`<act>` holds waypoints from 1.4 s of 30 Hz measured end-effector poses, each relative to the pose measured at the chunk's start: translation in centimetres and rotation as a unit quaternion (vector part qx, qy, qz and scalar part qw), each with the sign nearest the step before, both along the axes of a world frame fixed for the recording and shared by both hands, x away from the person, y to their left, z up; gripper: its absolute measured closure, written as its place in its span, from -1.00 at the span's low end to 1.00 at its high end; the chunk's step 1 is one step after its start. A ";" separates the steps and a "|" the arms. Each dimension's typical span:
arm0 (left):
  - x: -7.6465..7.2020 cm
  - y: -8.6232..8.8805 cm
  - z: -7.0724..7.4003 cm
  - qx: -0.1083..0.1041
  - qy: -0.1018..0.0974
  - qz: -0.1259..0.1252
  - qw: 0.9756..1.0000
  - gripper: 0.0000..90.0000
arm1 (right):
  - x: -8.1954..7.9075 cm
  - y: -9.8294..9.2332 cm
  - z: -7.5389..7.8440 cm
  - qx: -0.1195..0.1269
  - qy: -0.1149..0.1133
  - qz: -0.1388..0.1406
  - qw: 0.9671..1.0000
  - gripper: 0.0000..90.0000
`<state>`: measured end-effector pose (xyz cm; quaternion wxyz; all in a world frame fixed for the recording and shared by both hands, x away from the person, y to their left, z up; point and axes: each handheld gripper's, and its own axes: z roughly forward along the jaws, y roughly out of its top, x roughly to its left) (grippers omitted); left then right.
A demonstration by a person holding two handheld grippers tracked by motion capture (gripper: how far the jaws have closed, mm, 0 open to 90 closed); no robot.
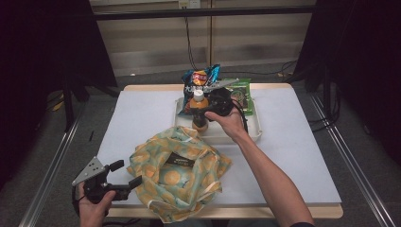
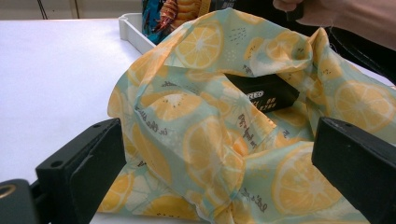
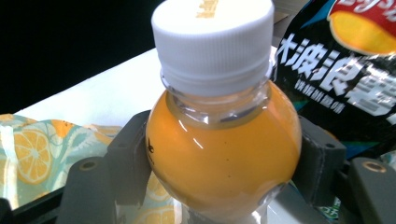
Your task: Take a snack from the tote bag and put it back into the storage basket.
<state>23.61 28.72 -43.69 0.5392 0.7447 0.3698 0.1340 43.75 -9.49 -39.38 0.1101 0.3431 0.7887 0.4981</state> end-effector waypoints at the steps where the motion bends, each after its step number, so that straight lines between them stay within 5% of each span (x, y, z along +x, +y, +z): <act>1: 0.0 0.0 0.0 0.000 -0.001 0.000 1.000 -0.94 | 0.0 0.0 -0.3 0.003 0.003 0.000 1.000 -0.32; 18: -0.1 -0.1 0.1 0.005 -0.003 -0.005 1.000 -0.93 | -0.2 1.1 -2.4 -0.012 0.010 0.025 1.000 -0.32; 42: -0.1 -0.2 0.0 0.009 -0.001 -0.008 1.000 -0.92 | -0.4 0.4 -2.8 -0.003 0.009 0.041 0.999 -0.34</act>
